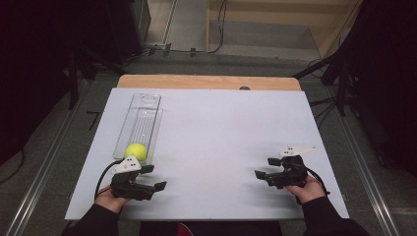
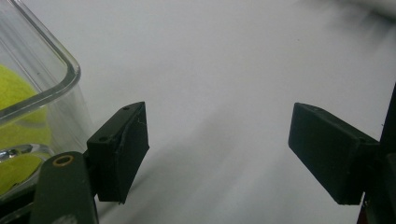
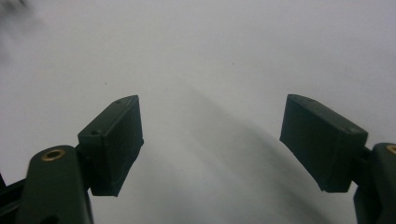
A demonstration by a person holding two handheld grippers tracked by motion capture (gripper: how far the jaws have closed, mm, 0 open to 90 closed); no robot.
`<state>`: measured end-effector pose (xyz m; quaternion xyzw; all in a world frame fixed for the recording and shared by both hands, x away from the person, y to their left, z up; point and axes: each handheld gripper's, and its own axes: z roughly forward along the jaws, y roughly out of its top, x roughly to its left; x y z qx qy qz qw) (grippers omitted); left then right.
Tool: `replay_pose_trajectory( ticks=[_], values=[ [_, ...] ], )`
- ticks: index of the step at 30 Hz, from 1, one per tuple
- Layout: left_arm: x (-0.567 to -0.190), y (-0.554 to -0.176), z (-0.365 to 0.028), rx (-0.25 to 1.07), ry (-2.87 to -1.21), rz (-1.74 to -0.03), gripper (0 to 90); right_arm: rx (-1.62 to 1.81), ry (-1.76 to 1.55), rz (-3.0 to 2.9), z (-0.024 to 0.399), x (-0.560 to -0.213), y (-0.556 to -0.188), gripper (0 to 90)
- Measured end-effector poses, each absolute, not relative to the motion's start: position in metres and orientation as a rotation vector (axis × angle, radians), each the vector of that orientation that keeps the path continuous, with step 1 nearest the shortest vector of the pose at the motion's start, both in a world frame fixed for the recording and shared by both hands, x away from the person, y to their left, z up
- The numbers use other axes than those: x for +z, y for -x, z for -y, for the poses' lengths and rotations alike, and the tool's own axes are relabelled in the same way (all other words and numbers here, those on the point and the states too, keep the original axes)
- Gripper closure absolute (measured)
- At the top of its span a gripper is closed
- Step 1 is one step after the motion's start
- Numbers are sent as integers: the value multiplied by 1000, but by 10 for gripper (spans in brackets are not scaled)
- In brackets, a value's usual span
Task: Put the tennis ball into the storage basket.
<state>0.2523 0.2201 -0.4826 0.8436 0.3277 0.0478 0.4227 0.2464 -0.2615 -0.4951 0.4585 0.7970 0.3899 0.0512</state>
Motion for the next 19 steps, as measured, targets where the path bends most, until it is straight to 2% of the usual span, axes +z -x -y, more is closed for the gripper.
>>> replay_pose_trajectory(
  ticks=[19],
  values=[
    [-484, -253, -222, 110, -2105, -838, 208, 1201, -1394, -2425, 261, -494, -247, 192]
  ],
)
